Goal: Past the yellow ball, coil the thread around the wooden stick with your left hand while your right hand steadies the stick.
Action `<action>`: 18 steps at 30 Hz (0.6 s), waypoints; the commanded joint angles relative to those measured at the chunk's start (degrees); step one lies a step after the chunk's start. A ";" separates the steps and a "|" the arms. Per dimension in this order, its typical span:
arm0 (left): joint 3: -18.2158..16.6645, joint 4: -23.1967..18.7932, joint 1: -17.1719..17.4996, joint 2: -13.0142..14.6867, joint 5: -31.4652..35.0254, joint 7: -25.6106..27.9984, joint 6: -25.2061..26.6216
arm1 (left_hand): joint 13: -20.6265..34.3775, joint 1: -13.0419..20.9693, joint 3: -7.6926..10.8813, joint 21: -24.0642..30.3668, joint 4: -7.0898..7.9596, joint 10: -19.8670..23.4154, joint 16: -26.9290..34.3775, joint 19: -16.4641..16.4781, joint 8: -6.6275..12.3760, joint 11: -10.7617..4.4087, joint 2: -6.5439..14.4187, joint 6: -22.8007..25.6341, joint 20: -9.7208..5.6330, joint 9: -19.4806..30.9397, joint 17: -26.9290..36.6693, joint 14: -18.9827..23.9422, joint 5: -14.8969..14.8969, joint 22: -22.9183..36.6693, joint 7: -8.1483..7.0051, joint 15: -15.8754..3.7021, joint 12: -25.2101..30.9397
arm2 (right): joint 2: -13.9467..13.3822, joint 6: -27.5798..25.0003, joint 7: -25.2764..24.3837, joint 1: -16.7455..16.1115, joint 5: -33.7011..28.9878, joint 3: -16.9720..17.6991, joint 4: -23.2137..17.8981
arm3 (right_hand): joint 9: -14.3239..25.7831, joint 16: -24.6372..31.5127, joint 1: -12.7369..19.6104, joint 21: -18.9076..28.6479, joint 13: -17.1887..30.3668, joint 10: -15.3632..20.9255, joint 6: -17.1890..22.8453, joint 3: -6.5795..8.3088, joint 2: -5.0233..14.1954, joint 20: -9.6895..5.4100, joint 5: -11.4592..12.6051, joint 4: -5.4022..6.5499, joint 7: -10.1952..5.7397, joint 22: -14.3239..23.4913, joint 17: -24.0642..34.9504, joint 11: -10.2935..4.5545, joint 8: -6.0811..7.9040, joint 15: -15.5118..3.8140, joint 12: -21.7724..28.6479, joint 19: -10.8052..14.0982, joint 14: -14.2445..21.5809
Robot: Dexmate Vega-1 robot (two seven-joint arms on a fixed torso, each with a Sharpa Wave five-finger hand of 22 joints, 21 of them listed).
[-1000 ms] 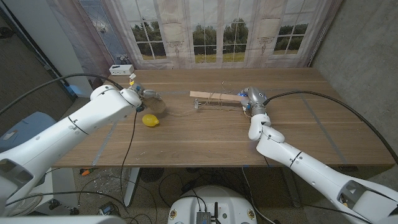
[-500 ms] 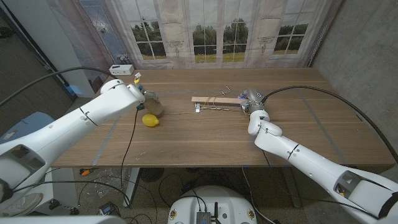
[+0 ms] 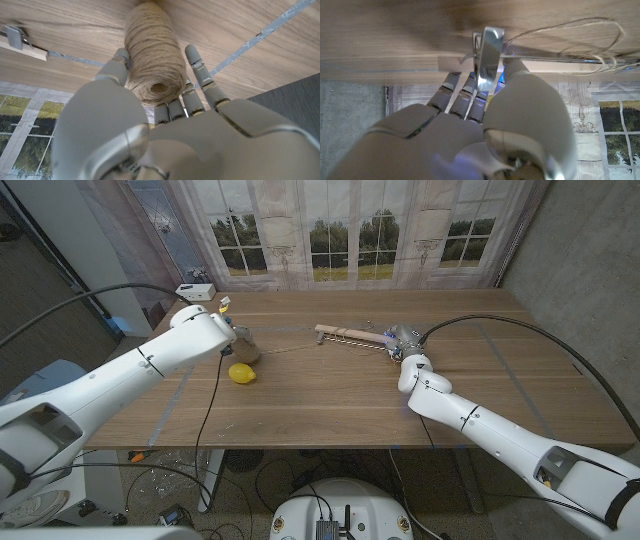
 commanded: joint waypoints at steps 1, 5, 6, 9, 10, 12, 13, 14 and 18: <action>0.94 0.35 -0.58 -0.02 2.30 -1.24 -0.40 | -0.87 4.15 -1.85 -1.81 0.02 -4.90 0.05 -3.99 -0.50 0.89 3.40 -4.65 1.17 -0.94 -0.87 -6.26 0.06 0.20 -0.22 1.59 -3.51 | -0.61 1.45 0.90 1.22 1.68 -0.46 0.51 | -0.18 0.19 -2.74 -0.64 -0.42 -2.72 -4.10 -1.42 -2.08 0.88 0.59 0.67 0.25 0.11 -0.59 0.55 -0.10 -5.88 -2.21 -1.22 -2.46; 0.36 -0.09 0.24 0.06 2.92 -0.71 -1.27 | -1.62 3.29 -3.81 -3.42 0.38 -9.03 0.07 -6.90 -0.84 1.61 3.19 -9.46 2.42 -1.90 -1.75 -10.99 -0.10 0.18 -0.50 3.44 -6.07 | -0.60 2.63 0.34 1.07 2.13 -0.19 0.65 | -0.34 0.47 -6.11 -1.14 -0.82 -4.12 -6.19 -2.97 -3.27 1.55 0.93 1.87 0.71 0.05 -1.31 0.72 0.27 -4.98 -3.74 -1.96 -3.79; -0.59 -0.53 1.33 -0.02 3.14 0.31 -1.99 | -1.79 2.95 -4.30 -3.73 0.47 -10.33 0.03 -7.40 -0.95 1.76 2.94 -10.68 2.87 -2.09 -1.98 -11.83 -0.15 0.17 -0.42 3.68 -6.71 | -0.64 3.80 0.15 0.72 2.89 0.42 0.61 | -0.38 0.57 -7.42 -1.29 -0.93 -4.52 -6.63 -3.52 -3.51 1.86 1.08 2.44 0.81 0.04 -1.48 0.87 0.42 -4.61 -4.20 -2.09 -4.22; -1.97 -1.13 2.84 0.04 3.35 1.15 -3.50 | -2.52 0.57 -6.50 -5.20 1.61 -14.93 -0.06 -9.54 -0.74 2.99 2.81 -14.17 3.48 -2.95 -2.88 -15.74 -0.32 0.15 -0.76 5.26 -8.68 | -0.93 5.52 -0.12 0.38 3.51 0.89 0.60 | -0.44 0.69 -9.59 -1.59 -1.12 -5.04 -7.61 -4.37 -3.80 2.06 1.39 3.37 1.46 0.02 -1.81 1.18 0.52 -4.16 -4.93 -2.42 -5.06; -3.60 -1.74 4.62 -0.24 3.53 2.84 -4.86 | -2.67 -0.05 -7.03 -5.42 1.84 -15.01 -0.01 -9.69 -0.67 2.87 2.65 -14.69 3.52 -3.12 -3.09 -16.29 -0.37 0.14 -0.74 5.37 -8.65 | -1.04 7.24 -0.69 -0.12 4.23 1.62 0.61 | -0.45 0.73 -10.27 -1.70 -1.16 -5.16 -7.70 -4.65 -3.91 2.20 1.44 3.67 1.56 0.02 -1.88 1.29 0.61 -3.95 -5.12 -2.57 -5.28; -4.59 -2.45 6.04 -0.01 4.04 3.89 -6.61 | -2.90 -1.56 -7.85 -5.94 2.60 -15.29 0.11 -10.36 -0.47 2.80 2.54 -15.08 3.63 -3.37 -3.41 -16.84 -0.42 0.12 -0.81 5.64 -8.65 | -0.96 8.83 -1.75 -0.66 4.67 2.29 0.76 | -0.46 0.83 -11.40 -1.81 -1.23 -5.23 -7.89 -5.06 -3.91 2.24 1.53 4.21 1.87 0.02 -1.96 1.44 0.72 -3.73 -5.37 -2.65 -5.57; -5.34 -2.76 6.98 -0.15 4.29 4.77 -7.48 | -2.95 -1.72 -7.91 -6.07 2.65 -15.52 0.11 -10.55 -0.45 2.80 2.56 -15.17 3.69 -3.42 -3.50 -16.96 -0.39 0.12 -0.80 5.67 -8.72 | -1.02 10.17 -2.13 -1.04 5.25 2.84 0.79 | -0.47 0.85 -11.72 -1.85 -1.25 -5.19 -7.92 -5.16 -3.87 2.24 1.55 4.37 2.03 0.02 -1.99 1.43 0.75 -3.75 -5.42 -2.69 -5.68; -6.13 -3.09 7.97 -0.19 4.46 5.51 -8.58 | -3.07 -2.35 -8.24 -6.29 2.93 -15.93 0.09 -10.77 -0.42 2.79 2.46 -15.44 3.61 -3.53 -3.68 -17.33 -0.40 0.12 -0.76 5.76 -8.82 | -1.07 11.60 -2.53 -1.42 5.80 3.37 0.87 | -0.48 0.91 -12.44 -1.90 -1.29 -5.17 -7.94 -5.33 -3.67 2.28 1.60 4.76 2.07 0.02 -2.02 1.69 0.85 -3.64 -5.56 -2.67 -5.91; -9.24 -4.15 11.98 -0.07 5.01 8.00 -13.97 | -3.69 -5.85 -9.91 -7.59 4.45 -17.63 0.06 -12.15 -0.32 3.35 2.16 -16.78 3.92 -4.06 -4.63 -19.27 -0.40 0.11 -1.35 6.72 -9.01 | -0.87 15.60 -4.25 -2.51 7.02 4.75 1.37 | -0.48 1.03 -13.89 -2.02 -1.37 -5.13 -8.03 -5.69 -3.29 2.37 1.66 5.53 2.57 0.02 -2.11 2.16 0.99 -3.30 -5.82 -2.71 -6.28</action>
